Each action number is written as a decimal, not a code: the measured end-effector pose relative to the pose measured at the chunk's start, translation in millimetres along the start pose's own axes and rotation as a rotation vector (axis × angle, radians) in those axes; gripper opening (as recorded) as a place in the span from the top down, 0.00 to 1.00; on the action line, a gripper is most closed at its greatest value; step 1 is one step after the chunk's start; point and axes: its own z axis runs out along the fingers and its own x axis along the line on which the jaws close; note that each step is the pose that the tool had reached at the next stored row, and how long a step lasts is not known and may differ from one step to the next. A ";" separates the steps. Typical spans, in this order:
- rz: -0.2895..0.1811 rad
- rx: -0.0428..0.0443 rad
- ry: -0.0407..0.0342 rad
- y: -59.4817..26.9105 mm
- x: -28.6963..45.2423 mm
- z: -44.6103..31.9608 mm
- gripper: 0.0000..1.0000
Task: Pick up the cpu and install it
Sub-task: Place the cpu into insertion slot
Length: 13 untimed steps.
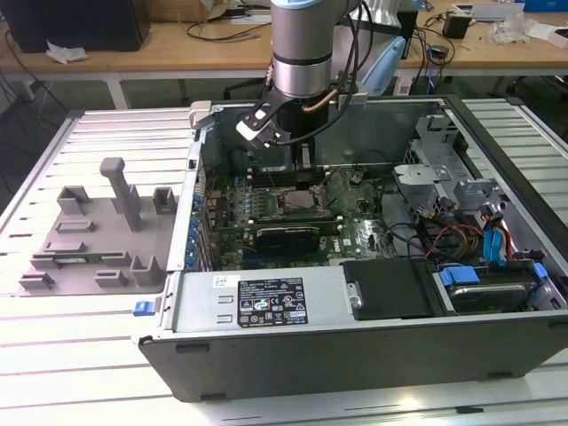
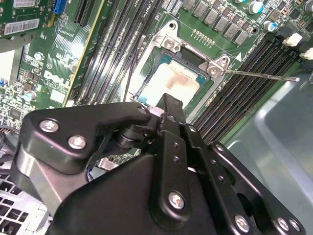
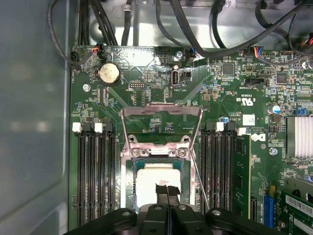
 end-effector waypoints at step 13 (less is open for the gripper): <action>0.000 0.0000 -0.0019 -0.4 -0.1 10.6 0.89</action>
